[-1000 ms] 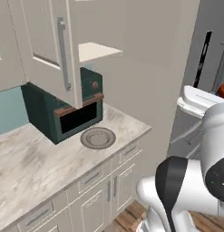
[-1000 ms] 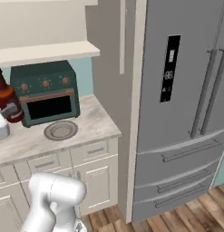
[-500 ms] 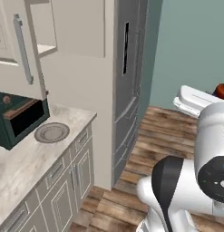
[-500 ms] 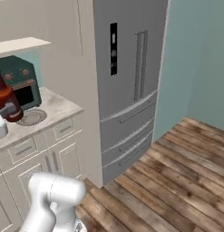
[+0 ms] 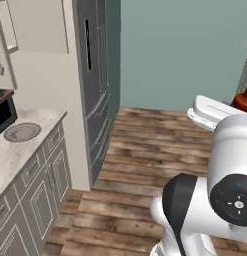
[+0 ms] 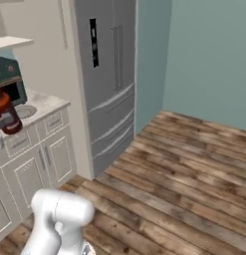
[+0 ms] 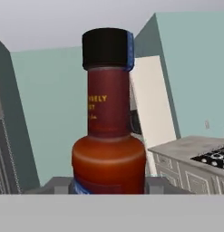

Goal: Move the hot dog bun to the plate on the dining table and place the condiment next to that plate. Then navigate to the fridge and take the sausage and place it on the plate as well.

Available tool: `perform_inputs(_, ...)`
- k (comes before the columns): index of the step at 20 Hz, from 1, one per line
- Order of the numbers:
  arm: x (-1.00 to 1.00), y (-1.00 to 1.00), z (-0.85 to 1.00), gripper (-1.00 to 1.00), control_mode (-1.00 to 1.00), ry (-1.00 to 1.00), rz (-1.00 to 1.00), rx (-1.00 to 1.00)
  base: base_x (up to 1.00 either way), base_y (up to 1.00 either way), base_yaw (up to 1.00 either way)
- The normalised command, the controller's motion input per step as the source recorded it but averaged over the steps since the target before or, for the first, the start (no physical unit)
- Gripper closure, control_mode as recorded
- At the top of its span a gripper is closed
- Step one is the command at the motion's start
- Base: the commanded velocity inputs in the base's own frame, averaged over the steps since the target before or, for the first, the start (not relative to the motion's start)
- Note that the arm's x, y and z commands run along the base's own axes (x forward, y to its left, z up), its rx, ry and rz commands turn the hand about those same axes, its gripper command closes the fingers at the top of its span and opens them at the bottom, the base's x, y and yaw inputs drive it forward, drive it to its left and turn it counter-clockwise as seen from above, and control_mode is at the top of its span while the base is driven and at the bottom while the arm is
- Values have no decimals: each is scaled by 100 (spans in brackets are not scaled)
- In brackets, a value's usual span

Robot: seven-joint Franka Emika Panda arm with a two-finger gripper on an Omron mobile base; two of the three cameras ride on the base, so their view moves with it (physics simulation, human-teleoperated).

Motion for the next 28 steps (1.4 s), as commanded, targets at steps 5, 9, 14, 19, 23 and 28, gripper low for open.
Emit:
perform_inputs(5,0,0,0,100,100,0,0,0,-100,-32,-39)
perform_inputs(9,0,0,0,100,100,0,0,0,-89,-45,-50)
perform_inputs(14,0,0,0,100,100,0,0,0,-74,-61,-49)
perform_inputs(19,0,0,0,100,100,0,0,0,-48,-94,-31)
perform_inputs(23,0,0,0,100,100,0,0,0,-31,-100,-22)
perform_inputs(28,0,0,0,100,100,0,0,0,0,-100,-11)
